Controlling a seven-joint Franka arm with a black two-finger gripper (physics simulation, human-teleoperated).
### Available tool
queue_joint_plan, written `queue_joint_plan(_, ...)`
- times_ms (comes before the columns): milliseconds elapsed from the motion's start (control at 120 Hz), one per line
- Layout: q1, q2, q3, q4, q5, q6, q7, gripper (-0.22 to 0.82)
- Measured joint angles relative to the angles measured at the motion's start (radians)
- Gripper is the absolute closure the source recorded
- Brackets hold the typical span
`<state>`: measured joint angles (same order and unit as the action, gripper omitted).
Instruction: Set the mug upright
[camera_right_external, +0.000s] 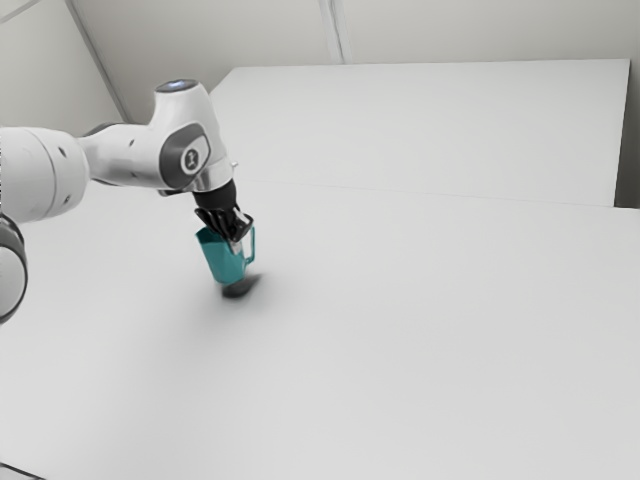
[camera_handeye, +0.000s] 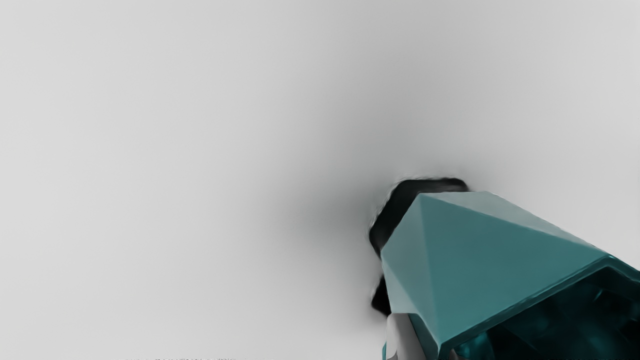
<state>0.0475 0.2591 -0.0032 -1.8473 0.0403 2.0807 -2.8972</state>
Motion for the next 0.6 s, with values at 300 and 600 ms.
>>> queue_joint_plan(300, -0.016, 0.044, -0.001, -0.001, 0.051, 0.12, 0.0, 0.79)
queue_joint_plan(600, -0.016, 0.067, -0.001, 0.0, 0.06, 0.157, 0.0, 0.79)
